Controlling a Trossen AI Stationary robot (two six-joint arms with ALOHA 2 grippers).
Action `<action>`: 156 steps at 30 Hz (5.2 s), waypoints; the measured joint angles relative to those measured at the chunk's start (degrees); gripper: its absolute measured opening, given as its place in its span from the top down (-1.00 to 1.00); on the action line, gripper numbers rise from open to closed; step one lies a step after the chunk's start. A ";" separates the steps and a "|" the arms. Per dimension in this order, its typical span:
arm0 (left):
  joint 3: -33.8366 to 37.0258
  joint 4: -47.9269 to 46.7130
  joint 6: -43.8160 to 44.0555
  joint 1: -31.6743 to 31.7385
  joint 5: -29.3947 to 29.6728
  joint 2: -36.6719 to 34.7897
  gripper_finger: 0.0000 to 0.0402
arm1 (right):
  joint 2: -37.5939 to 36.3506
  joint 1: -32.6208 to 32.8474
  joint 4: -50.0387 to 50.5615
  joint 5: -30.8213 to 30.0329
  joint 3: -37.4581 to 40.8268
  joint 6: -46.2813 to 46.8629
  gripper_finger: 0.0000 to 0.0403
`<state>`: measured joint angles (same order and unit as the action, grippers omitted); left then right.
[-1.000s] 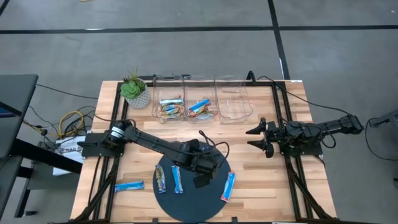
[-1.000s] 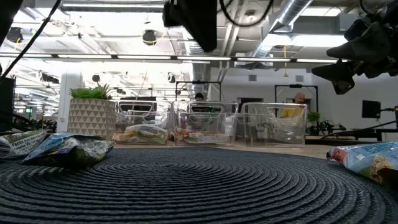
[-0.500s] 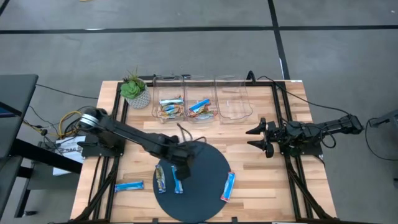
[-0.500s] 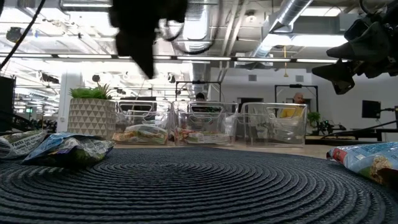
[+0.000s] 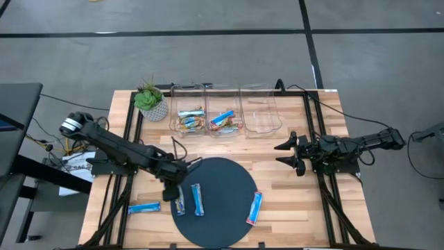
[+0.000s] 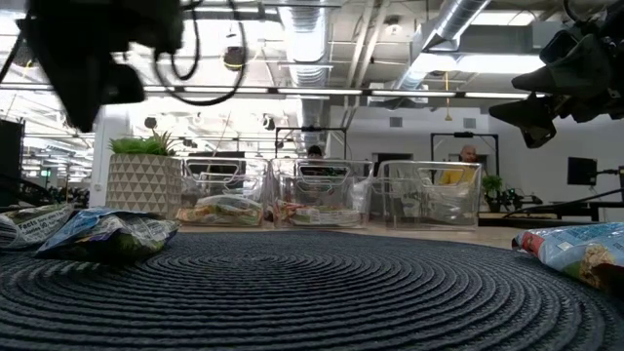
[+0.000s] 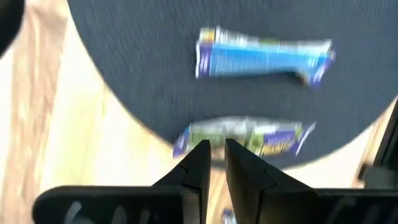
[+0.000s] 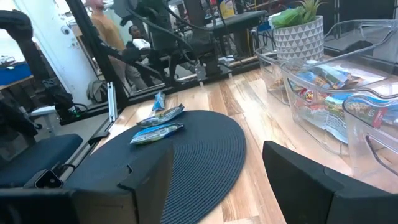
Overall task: Pick and place Granola Bars by type
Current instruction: Put the blue bar into the right transparent bin
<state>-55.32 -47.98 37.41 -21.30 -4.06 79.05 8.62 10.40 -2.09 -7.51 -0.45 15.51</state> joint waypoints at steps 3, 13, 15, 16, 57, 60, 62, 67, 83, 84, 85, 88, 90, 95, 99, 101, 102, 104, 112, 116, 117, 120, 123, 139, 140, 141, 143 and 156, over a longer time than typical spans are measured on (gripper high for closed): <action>2.83 -0.14 0.94 -1.26 -1.24 -2.82 0.81 | 0.00 0.00 0.02 0.00 -0.02 0.00 -0.21; 8.93 -3.32 1.64 -6.49 -2.37 -10.03 0.46 | -0.02 0.00 0.04 0.00 -0.01 0.01 -0.21; 9.42 -4.22 1.37 -7.42 -2.85 -10.79 0.35 | 0.00 0.01 0.06 0.00 -0.02 0.01 -0.21; 9.87 -4.71 1.14 -8.02 -2.98 -11.07 0.30 | 0.00 0.01 0.02 0.00 0.00 0.00 -0.21; 21.82 5.41 15.34 -21.17 -5.04 -12.09 0.08 | -0.02 0.00 0.00 0.00 -0.02 0.00 -0.21; 21.49 6.12 15.74 -21.89 -6.30 -12.09 0.08 | -0.02 0.01 0.00 -0.02 -0.01 0.01 -0.21; 21.50 6.68 15.76 -22.38 -7.14 -12.08 0.08 | -0.02 0.01 0.00 -0.01 -0.01 0.01 -0.21; 21.49 8.65 14.97 -22.95 -8.99 -10.10 0.08 | -0.01 0.01 0.00 -0.02 -0.02 0.00 -0.21; 21.47 15.14 13.76 -23.31 -10.45 -3.61 -0.31 | 0.00 0.00 0.00 -0.01 -0.02 0.01 -0.21; 21.47 15.12 13.76 -23.30 -10.06 -3.20 -0.32 | -0.02 0.02 0.00 0.00 0.00 0.00 -0.21; 21.47 15.12 13.75 -23.30 -9.72 -2.78 -0.33 | -0.02 0.00 0.00 -0.02 0.00 0.00 -0.21; 21.47 15.21 13.76 -23.30 -8.69 -1.28 -0.33 | -0.02 0.01 0.00 -0.02 0.00 0.00 -0.21; 21.41 15.93 13.77 -23.28 -8.78 -0.43 -0.34 | -0.02 0.01 0.00 -0.01 0.00 0.00 -0.21; 21.32 16.62 13.81 -23.28 -8.81 0.31 -0.34 | -0.01 0.01 0.00 0.00 -0.01 0.01 -0.21; 21.36 16.80 14.39 -23.28 -8.71 0.34 -0.34 | -0.02 0.02 0.00 0.00 0.00 0.01 -0.21; 21.36 16.74 14.49 -23.30 -8.67 0.36 -0.34 | 0.00 0.02 0.00 -0.02 -0.01 0.00 -0.21; 21.36 16.63 14.49 -23.41 -8.52 0.36 -0.34 | -0.02 0.01 0.00 -0.01 -0.01 0.00 -0.21; 21.36 16.37 14.51 -23.79 -7.76 0.36 -0.34 | 0.00 0.02 0.00 -0.01 -0.01 0.00 -0.21; 21.36 15.98 16.72 -25.96 -4.79 0.39 -0.29 | -0.01 0.01 0.00 -0.01 0.00 0.00 -0.21; 21.38 15.79 16.91 -26.30 -4.34 0.41 -0.24 | 0.00 0.01 0.00 -0.01 -0.01 0.01 -0.21; 21.41 15.75 17.10 -26.37 -4.21 0.43 -0.23 | 0.00 0.02 0.00 0.00 -0.02 0.02 -0.21; 21.42 15.65 17.94 -26.97 -3.02 0.43 -0.19 | -0.01 0.00 0.00 0.00 0.00 0.00 -0.21; 21.44 15.61 19.46 -28.06 -1.15 0.43 -0.14 | -0.02 0.00 0.00 0.00 0.00 0.01 -0.21; 21.62 15.02 27.82 -32.22 7.30 0.49 0.44 | -0.02 0.02 0.00 -0.01 0.00 0.00 -0.21; 21.62 14.98 28.56 -32.22 7.59 0.49 0.47 | 0.00 0.01 0.00 -0.01 -0.02 0.00 -0.21; 21.62 14.94 29.38 -32.22 7.84 0.49 0.51 | 0.00 0.00 0.00 -0.01 -0.01 0.00 -0.21; 21.62 14.88 31.00 -32.22 8.36 0.49 0.57 | 0.00 0.02 0.00 -0.02 0.00 0.00 -0.21; 17.92 14.92 42.63 -31.41 14.00 0.65 0.74 | -0.01 0.02 0.00 -0.01 0.00 0.01 -0.21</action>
<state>-37.40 -33.06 80.04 -52.71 9.95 79.70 8.61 10.41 -2.09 -7.52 -0.45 15.52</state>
